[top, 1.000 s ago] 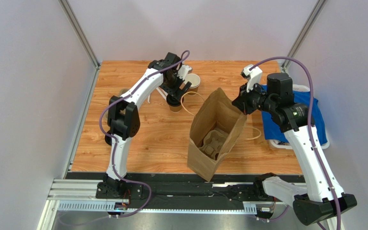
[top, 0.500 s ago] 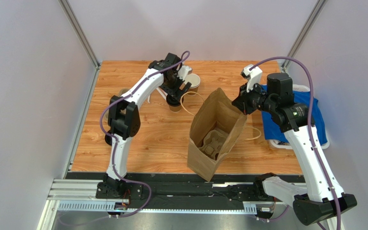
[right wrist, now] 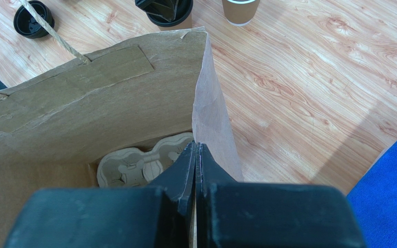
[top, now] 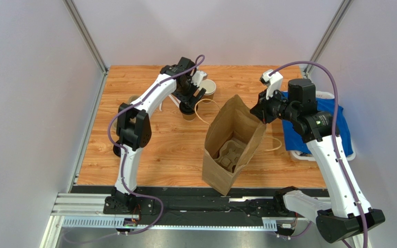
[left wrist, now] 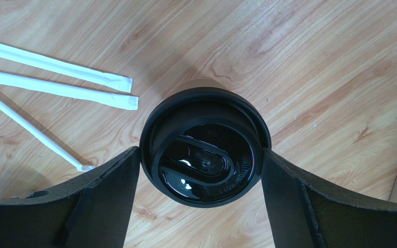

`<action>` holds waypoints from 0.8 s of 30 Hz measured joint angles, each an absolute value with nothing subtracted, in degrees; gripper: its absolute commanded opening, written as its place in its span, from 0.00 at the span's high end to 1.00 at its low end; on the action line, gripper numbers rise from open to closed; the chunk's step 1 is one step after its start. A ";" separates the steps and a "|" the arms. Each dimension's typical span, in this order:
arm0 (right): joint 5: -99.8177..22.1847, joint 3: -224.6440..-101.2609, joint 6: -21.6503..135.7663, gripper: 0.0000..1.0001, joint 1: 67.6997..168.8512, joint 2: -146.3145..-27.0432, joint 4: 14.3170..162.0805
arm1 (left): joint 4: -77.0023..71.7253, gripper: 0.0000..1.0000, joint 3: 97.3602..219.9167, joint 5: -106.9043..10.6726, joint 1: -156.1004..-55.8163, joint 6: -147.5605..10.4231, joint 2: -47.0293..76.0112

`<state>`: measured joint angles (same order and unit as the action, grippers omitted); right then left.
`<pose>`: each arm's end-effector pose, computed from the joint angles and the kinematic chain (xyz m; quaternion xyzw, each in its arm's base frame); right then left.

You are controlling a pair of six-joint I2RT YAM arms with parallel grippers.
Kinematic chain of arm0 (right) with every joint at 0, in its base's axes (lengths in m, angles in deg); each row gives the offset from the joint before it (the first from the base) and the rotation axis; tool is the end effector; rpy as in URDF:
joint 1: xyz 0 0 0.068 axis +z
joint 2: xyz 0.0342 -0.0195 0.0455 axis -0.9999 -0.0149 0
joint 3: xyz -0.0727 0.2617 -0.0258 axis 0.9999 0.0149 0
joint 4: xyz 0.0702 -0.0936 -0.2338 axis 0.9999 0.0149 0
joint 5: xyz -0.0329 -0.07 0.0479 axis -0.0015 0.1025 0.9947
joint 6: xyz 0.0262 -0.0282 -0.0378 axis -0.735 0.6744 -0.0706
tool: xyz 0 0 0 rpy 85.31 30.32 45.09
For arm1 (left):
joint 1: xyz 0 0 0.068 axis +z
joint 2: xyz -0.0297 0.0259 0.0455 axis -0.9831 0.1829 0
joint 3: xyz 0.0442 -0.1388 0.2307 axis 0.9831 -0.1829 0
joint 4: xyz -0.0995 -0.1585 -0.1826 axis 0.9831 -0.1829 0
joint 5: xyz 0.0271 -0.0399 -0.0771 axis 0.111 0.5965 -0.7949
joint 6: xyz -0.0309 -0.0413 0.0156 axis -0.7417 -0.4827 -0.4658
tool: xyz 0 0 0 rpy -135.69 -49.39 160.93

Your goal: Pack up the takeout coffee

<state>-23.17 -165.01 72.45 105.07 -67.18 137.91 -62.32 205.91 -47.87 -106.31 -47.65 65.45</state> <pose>0.1898 0.0687 0.4113 -0.2760 0.8258 0.2073 0.4460 0.4207 -0.2185 0.2575 0.3168 0.9201 -0.1009 0.2072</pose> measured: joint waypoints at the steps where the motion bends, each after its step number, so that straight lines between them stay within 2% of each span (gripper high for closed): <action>1: -23.17 -165.01 72.45 1.00 105.07 -67.18 137.93 | -62.32 0.15 205.91 -47.91 -106.31 -47.65 65.45; 9: -23.17 -165.01 72.45 1.00 105.07 -67.18 137.93 | -62.11 0.10 205.62 -47.93 -106.31 -47.69 65.45; 14: -23.15 -165.05 72.45 1.00 105.07 -67.18 137.93 | -61.89 0.14 205.43 -47.97 -106.31 -47.73 65.45; 21: -22.97 -165.05 72.45 1.00 105.07 -67.18 137.95 | -61.87 0.43 205.36 -48.28 -106.24 -47.73 65.34; 24: -22.75 -165.05 72.45 1.00 105.07 -67.22 137.93 | -61.73 0.45 205.08 -48.28 -106.24 -47.71 65.06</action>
